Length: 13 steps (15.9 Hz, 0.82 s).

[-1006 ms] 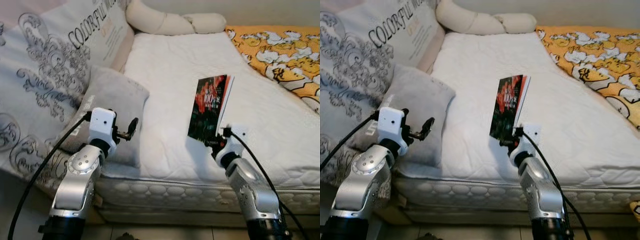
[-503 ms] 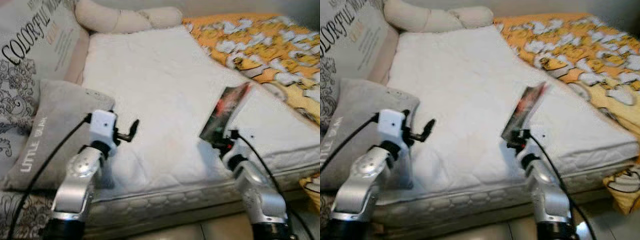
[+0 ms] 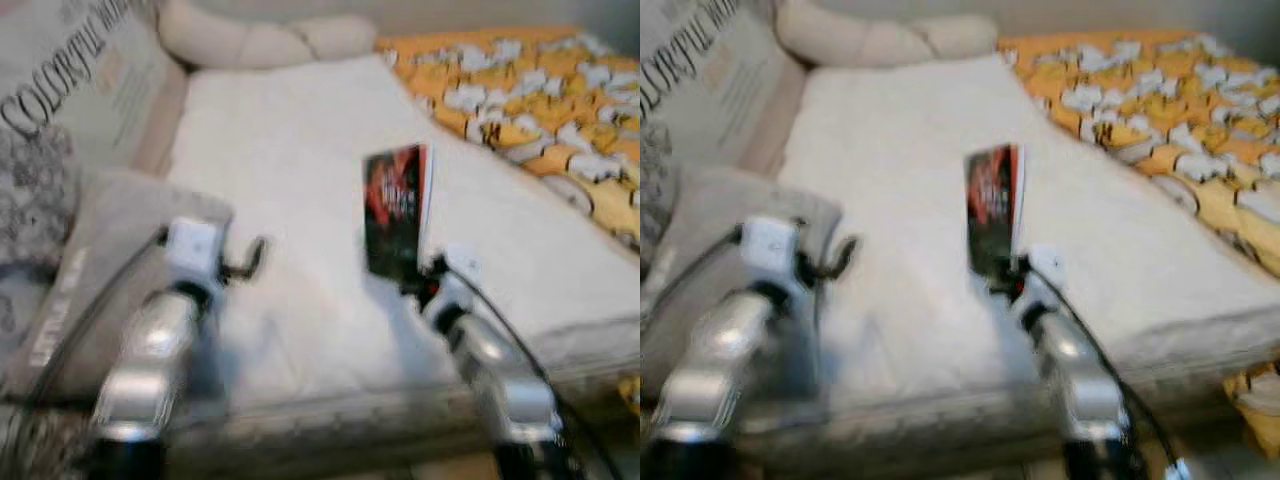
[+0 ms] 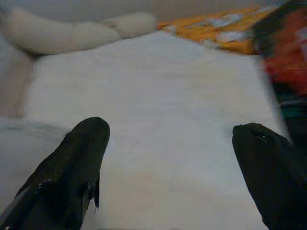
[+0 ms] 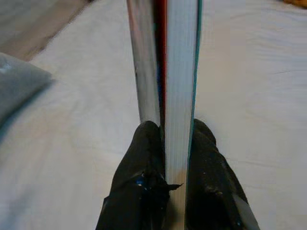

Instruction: Clean up the room

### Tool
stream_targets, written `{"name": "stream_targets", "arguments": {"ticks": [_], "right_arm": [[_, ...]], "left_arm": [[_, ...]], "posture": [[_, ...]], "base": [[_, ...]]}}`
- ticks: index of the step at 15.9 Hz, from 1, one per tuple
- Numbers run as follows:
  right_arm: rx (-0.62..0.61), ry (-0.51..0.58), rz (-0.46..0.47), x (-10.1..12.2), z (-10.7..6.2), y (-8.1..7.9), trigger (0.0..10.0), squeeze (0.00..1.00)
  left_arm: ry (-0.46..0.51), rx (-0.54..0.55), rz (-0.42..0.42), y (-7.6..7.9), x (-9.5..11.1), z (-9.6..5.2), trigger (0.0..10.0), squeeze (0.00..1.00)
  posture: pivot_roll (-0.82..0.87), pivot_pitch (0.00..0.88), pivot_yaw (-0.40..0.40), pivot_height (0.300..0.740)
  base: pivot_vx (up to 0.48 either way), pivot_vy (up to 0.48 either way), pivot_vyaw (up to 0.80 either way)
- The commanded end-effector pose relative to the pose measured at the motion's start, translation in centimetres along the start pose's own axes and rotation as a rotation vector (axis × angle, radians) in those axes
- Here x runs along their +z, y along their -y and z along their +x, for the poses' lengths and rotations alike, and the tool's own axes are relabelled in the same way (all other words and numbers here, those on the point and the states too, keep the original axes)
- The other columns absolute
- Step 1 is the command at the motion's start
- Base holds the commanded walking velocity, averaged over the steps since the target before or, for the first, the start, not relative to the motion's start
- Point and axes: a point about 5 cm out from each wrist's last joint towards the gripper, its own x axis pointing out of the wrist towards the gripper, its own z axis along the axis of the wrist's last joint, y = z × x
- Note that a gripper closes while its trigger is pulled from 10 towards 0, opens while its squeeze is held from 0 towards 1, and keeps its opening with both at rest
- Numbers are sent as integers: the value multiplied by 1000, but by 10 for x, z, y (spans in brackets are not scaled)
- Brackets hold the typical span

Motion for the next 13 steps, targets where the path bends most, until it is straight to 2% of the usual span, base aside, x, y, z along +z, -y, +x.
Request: {"name": "stream_targets", "arguments": {"ticks": [1,2,6,8,13], "right_arm": [[20,69,20,12,3,-9,10000,0],[4,71,42,12,4,-7,10000,0],[20,64,25,12,4,-8,10000,0],[46,46,26,9,3,-10,10000,0],[147,5,42,12,12,-17,10000,0]], "left_arm": [[4,31,21,-11,2,-3,10000,667],[3,29,22,-11,2,-3,10000,663],[-3,16,29,-9,1,-3,10000,667],[1,20,24,-8,1,-3,10000,651],[-45,-148,45,5,-3,-10,10000,600]], "posture": [[10,0,9,740],[12,0,8,740],[12,0,10,740],[17,0,3,740],[21,0,0,740]], "base": [[289,0,0],[292,0,0],[289,0,0],[0,0,0],[0,0,0]]}}
